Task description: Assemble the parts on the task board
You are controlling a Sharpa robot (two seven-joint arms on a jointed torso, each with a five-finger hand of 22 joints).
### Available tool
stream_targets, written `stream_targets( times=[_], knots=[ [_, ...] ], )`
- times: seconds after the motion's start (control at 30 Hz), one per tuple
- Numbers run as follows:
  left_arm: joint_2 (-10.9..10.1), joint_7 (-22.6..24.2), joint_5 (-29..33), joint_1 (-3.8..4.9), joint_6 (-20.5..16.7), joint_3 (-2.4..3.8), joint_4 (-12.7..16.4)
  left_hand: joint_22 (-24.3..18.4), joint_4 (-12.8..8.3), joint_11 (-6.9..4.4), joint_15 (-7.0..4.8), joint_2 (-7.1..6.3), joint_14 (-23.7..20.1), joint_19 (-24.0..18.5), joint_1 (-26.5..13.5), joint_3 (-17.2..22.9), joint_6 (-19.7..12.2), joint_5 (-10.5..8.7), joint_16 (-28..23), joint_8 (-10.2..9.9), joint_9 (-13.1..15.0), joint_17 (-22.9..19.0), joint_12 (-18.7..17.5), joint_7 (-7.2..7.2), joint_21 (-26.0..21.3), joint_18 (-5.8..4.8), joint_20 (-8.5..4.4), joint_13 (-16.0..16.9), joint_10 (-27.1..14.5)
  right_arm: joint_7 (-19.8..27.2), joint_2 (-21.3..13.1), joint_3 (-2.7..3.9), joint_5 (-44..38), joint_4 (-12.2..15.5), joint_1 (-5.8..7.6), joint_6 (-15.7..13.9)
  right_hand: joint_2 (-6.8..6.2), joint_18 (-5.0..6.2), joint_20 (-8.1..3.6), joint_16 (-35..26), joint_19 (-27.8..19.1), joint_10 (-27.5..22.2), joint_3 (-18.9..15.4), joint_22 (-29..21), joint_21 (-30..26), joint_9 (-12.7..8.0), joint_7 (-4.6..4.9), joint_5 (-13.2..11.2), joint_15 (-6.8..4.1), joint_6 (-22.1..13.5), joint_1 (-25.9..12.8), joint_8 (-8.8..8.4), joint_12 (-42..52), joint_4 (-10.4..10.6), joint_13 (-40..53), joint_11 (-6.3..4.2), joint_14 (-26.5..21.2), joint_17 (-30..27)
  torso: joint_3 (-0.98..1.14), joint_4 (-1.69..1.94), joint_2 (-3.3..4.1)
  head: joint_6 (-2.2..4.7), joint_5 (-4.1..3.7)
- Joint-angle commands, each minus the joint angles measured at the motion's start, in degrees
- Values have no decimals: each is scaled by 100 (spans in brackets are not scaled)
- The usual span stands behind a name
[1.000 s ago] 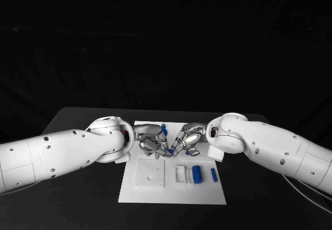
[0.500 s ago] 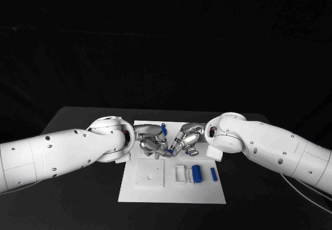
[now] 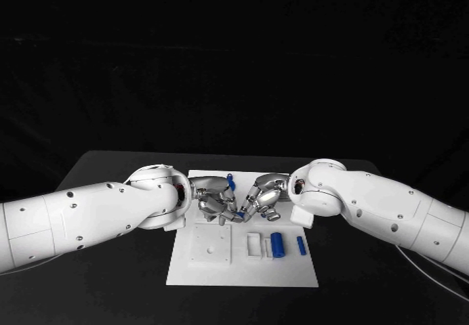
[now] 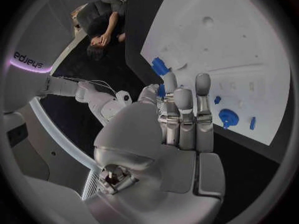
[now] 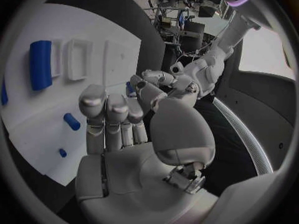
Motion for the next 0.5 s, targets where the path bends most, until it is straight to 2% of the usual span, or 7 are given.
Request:
stream_targets(
  times=[0.03, 0.27, 0.5],
  knots=[
    [56, -8, 185, 0, -115, 12, 14, 117, -6, -14, -1, -87, 17, -17, -43, -48, -65, -48, 26, -38, -15, 6, 19, -4, 31, 93, -8, -1, -16, 214, 66, -3, 142, 95, 0, 110, 19, -22, -26, 1, 141, -50, -2, 578, 11, 12, 14, 17, -3, 46, -18, 33, -13, 39, 4, 2, -27, 5, 2, -1, -2, -1, -11],
    [62, -47, 217, 0, -142, 10, -1, 116, -16, -15, -2, -129, 21, -16, -63, -81, -63, -71, 26, -31, -14, 6, 21, -5, 37, 95, -8, -1, -17, 205, 78, -11, 139, 92, 0, 91, 15, -21, -26, 0, 138, -52, 19, 577, 9, 12, 16, 21, -2, 42, -16, 33, -14, 43, 7, 3, -27, 10, 3, 5, -3, -21, -33],
    [93, -36, 300, -2, -139, 10, 9, 117, -44, -16, -3, -57, 26, -18, -25, -42, -68, -32, 32, -25, -14, 8, 20, -7, 46, 96, -9, -4, -19, 196, 122, -16, 138, 78, -1, 44, 15, -21, -26, 0, 138, -52, 19, 577, 9, 12, 16, 21, -2, 42, -16, 33, -14, 43, 7, 3, -27, 10, 2, 3, -2, -24, -40]
  ],
)
